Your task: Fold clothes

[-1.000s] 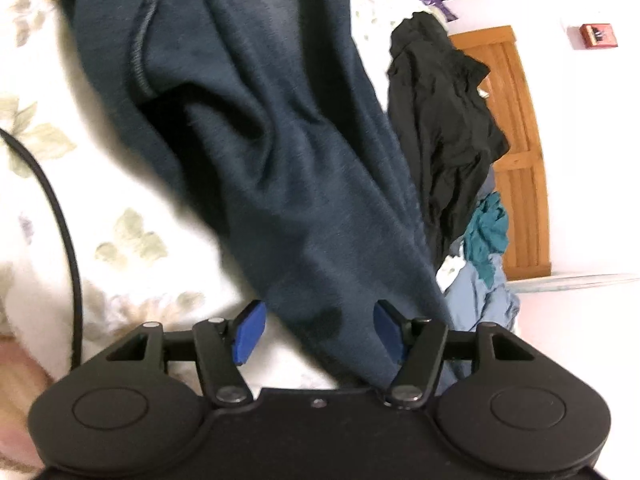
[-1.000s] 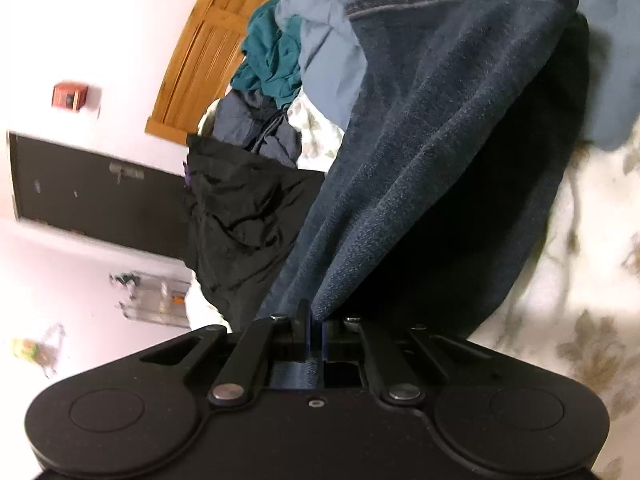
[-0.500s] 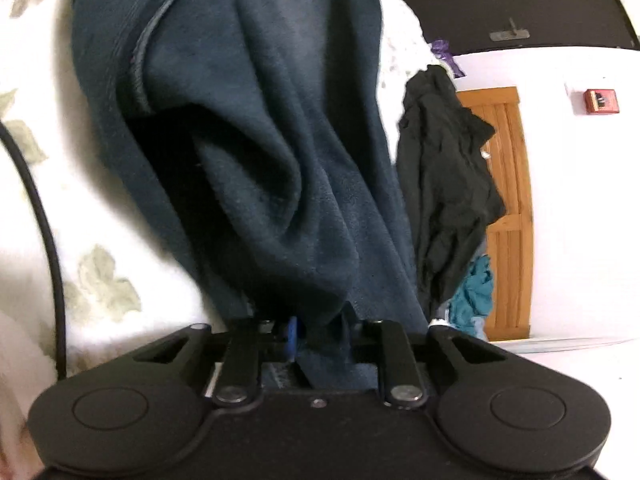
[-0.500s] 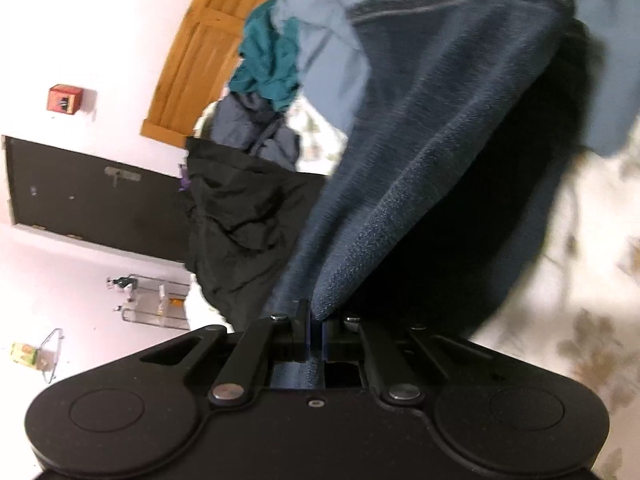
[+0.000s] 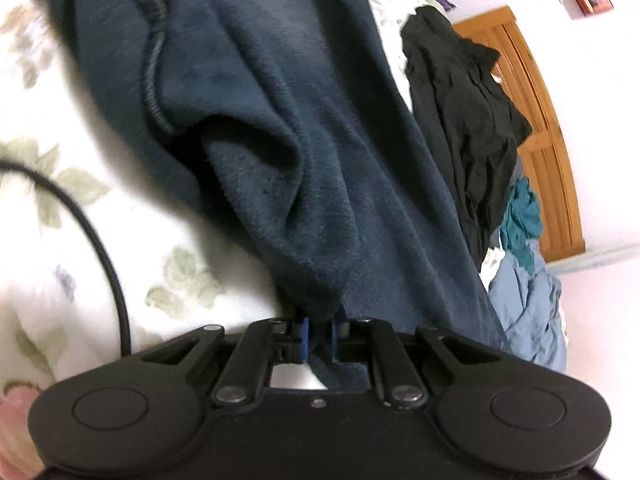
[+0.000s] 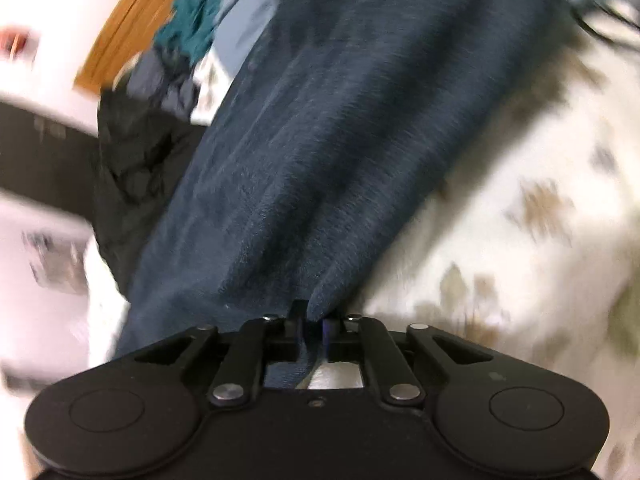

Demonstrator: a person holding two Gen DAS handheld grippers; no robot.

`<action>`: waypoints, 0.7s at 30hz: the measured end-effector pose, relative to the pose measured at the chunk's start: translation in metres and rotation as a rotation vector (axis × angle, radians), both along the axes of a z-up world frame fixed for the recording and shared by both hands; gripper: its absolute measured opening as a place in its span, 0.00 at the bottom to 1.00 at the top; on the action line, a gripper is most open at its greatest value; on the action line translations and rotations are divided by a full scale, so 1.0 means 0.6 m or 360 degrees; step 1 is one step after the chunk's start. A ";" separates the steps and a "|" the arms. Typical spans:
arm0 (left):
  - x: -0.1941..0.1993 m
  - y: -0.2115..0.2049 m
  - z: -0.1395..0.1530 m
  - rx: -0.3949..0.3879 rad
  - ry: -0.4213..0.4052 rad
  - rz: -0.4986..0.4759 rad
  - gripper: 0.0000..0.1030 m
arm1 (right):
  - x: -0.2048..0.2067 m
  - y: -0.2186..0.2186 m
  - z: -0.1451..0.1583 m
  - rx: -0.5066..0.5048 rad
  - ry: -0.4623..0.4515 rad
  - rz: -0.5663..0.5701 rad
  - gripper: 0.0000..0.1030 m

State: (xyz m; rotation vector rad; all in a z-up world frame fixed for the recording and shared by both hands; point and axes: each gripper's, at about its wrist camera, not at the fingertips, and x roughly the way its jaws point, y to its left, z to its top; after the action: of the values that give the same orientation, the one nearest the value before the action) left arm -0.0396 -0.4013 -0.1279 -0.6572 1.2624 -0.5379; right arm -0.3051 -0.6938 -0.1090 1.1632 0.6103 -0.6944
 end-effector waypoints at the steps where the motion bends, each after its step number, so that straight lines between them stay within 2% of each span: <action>1: 0.004 -0.005 0.005 0.0010 0.0001 -0.0025 0.15 | 0.000 -0.001 0.012 -0.0041 0.0037 0.0050 0.25; 2: 0.006 -0.003 0.017 0.0025 0.0008 -0.0079 0.17 | -0.001 0.001 0.025 -0.0094 0.0091 0.0113 0.39; 3: 0.005 0.004 0.032 0.0029 0.0022 -0.0144 0.23 | -0.004 0.001 0.036 -0.0124 0.0141 0.0162 0.49; 4: 0.001 0.016 0.047 0.0023 0.0032 -0.0215 0.31 | -0.015 0.002 0.058 -0.0169 0.0224 0.0235 0.49; 6: -0.003 0.027 0.077 0.0017 0.0011 -0.0338 0.32 | -0.036 0.003 0.082 -0.0186 0.0238 0.0246 0.49; 9: -0.005 0.046 0.126 0.0002 -0.0119 -0.0513 0.33 | -0.034 0.003 0.142 -0.0407 0.0318 0.0309 0.51; 10: -0.004 0.057 0.135 -0.0004 -0.0147 -0.0526 0.37 | -0.027 0.001 0.159 -0.0484 0.0345 0.0338 0.52; 12: 0.014 0.071 0.162 0.0005 -0.0245 -0.0537 0.40 | 0.025 -0.012 0.167 -0.0671 0.0393 0.0470 0.53; 14: 0.038 0.065 0.172 0.0027 -0.0344 -0.0535 0.40 | 0.093 -0.028 0.162 -0.0899 0.0437 0.0677 0.56; 15: 0.054 0.063 0.173 0.0059 -0.0390 -0.0535 0.40 | 0.137 -0.036 0.153 -0.0958 0.0509 0.0828 0.64; 18: 0.116 0.045 0.165 0.0225 -0.0518 -0.0552 0.40 | 0.242 -0.041 0.131 -0.1103 0.0664 0.1202 0.65; 19: 0.127 0.040 0.162 0.0288 -0.0541 -0.0548 0.41 | 0.304 -0.027 0.114 -0.1256 0.0750 0.1559 0.65; 20: 0.145 0.032 0.156 0.0385 -0.0571 -0.0538 0.40 | 0.334 -0.018 0.102 -0.1308 0.0820 0.1708 0.65; 21: 0.159 0.026 0.149 0.0429 -0.0578 -0.0535 0.40 | 0.357 -0.013 0.093 -0.1308 0.0837 0.1810 0.65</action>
State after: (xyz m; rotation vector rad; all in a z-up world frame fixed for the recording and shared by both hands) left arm 0.0556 -0.3855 -0.0385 -0.1099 1.0770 -0.7122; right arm -0.0909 -0.7019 -0.0531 -0.2257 1.1335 -0.1721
